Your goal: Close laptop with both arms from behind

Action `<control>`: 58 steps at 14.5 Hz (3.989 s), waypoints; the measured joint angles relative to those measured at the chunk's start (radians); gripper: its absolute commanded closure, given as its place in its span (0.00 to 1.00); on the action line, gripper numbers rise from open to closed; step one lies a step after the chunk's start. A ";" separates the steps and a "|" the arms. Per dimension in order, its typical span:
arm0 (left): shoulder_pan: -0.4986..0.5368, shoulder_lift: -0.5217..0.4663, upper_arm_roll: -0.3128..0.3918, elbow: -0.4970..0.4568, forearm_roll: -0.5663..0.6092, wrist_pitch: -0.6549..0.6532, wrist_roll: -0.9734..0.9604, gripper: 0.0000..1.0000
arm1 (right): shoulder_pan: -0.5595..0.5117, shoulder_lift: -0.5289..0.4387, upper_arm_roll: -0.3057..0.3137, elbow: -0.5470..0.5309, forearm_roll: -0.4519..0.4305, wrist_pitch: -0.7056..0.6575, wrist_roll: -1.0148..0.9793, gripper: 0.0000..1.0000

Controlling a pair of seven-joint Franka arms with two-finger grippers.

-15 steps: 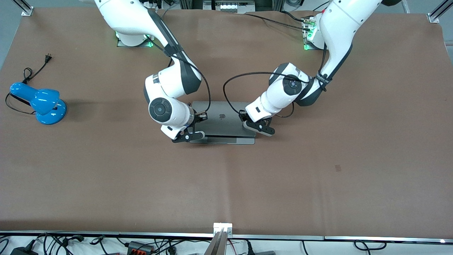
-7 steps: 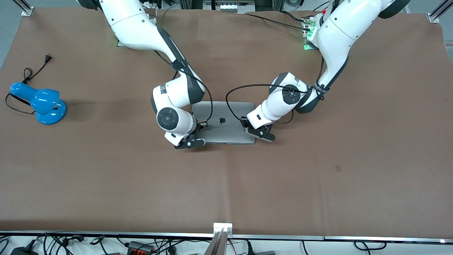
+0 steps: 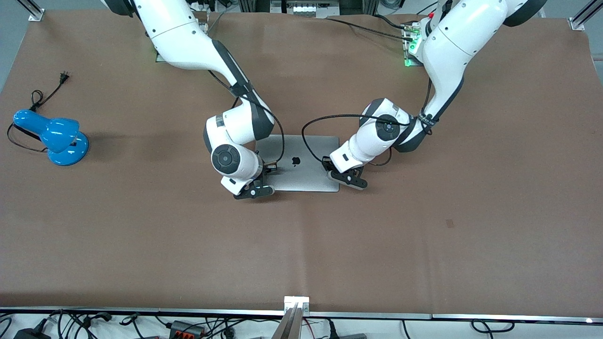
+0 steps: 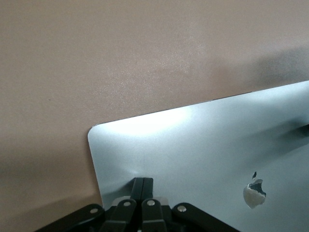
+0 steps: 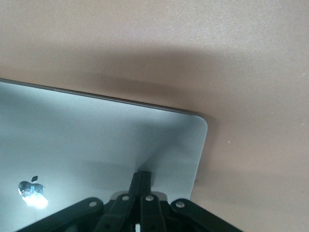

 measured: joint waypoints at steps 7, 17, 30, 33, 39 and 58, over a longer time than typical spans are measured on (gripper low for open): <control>0.020 -0.038 0.003 0.052 0.002 -0.121 0.065 0.99 | 0.002 0.000 0.000 0.001 -0.011 0.000 0.000 1.00; 0.061 -0.272 0.018 0.342 0.072 -0.969 0.074 0.99 | 0.006 -0.083 -0.099 0.026 -0.036 -0.130 0.000 1.00; 0.158 -0.375 0.022 0.529 0.122 -1.340 0.075 0.00 | 0.004 -0.291 -0.256 0.029 -0.097 -0.359 0.000 0.00; 0.203 -0.381 0.022 0.588 0.122 -1.426 0.076 0.00 | 0.004 -0.336 -0.283 0.030 -0.118 -0.374 0.000 0.00; 0.253 -0.434 0.115 0.612 0.075 -1.415 0.096 0.00 | 0.001 -0.443 -0.340 0.033 -0.132 -0.383 0.000 0.00; 0.132 -0.791 0.433 0.219 -0.037 -1.231 0.198 0.00 | -0.260 -0.499 -0.246 0.186 -0.232 -0.453 -0.004 0.00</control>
